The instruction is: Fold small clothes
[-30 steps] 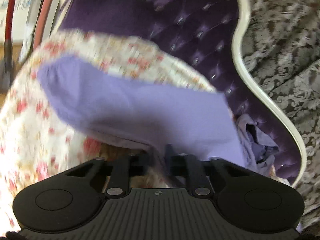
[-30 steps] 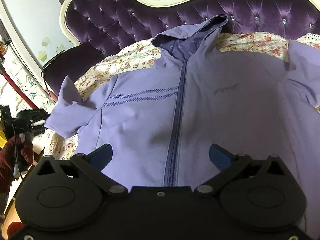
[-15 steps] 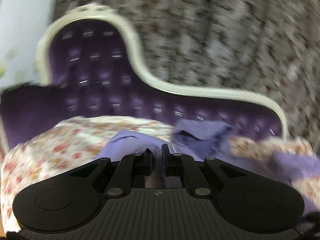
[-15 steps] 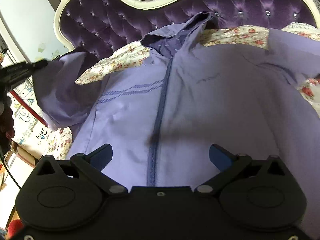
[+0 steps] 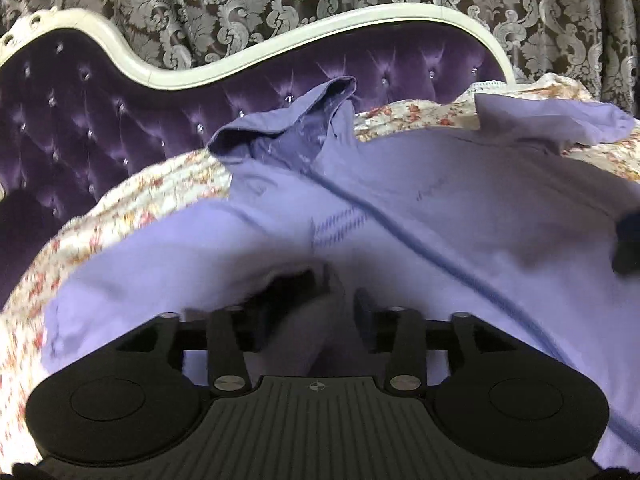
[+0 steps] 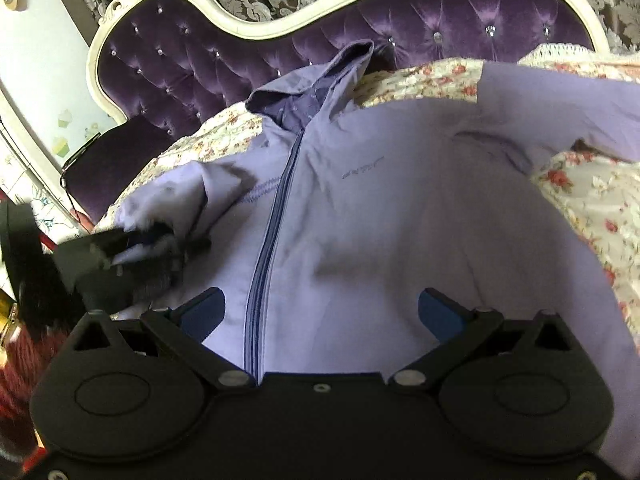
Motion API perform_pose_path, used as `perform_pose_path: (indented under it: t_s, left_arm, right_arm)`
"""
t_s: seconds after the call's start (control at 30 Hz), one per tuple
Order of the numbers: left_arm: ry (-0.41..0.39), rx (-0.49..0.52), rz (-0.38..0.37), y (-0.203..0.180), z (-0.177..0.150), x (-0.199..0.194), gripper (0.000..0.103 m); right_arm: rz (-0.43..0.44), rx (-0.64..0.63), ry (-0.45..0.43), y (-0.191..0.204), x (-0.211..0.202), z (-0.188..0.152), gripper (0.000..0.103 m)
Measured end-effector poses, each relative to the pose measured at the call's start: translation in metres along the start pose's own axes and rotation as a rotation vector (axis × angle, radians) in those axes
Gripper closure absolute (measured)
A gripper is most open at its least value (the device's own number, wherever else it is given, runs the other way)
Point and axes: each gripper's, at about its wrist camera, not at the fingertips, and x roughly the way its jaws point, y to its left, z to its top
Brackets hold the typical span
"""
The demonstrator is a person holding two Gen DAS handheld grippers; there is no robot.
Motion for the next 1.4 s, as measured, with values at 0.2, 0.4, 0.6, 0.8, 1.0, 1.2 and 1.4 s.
perform_pose_path:
  t_s: [0.2, 0.4, 0.6, 0.8, 1.0, 1.2, 1.4]
  left_arm:
    - [-0.018, -0.132, -0.011, 0.020, -0.030, -0.024, 0.043]
    - [-0.053, -0.317, -0.033, 0.045, -0.051, -0.033, 0.043]
    - [-0.070, -0.378, -0.071, 0.051, -0.056, -0.031, 0.038]
    - [-0.096, -0.521, -0.145, 0.066, -0.066, -0.025, 0.035]
    - [-0.104, -0.570, -0.166, 0.071, -0.068, -0.025, 0.035]
    - [-0.098, -0.562, -0.158, 0.071, -0.068, -0.024, 0.035]
    - [-0.098, -0.573, -0.161, 0.072, -0.069, -0.022, 0.035]
  right_arm:
    - [0.007, -0.121, -0.041, 0.027, 0.011, 0.019, 0.001]
    - [0.020, -0.377, -0.028, 0.088, 0.040, 0.042, 0.001]
    - [-0.025, -0.659, -0.060, 0.168, 0.075, 0.046, 0.001]
    - [-0.004, -0.867, -0.043, 0.220, 0.116, 0.037, 0.009]
    - [0.013, -0.993, 0.062, 0.238, 0.148, 0.013, 0.028]
    - [-0.004, -0.881, 0.007, 0.220, 0.140, 0.033, 0.084]
    - [-0.023, -0.427, -0.076, 0.133, 0.095, 0.072, 0.083]
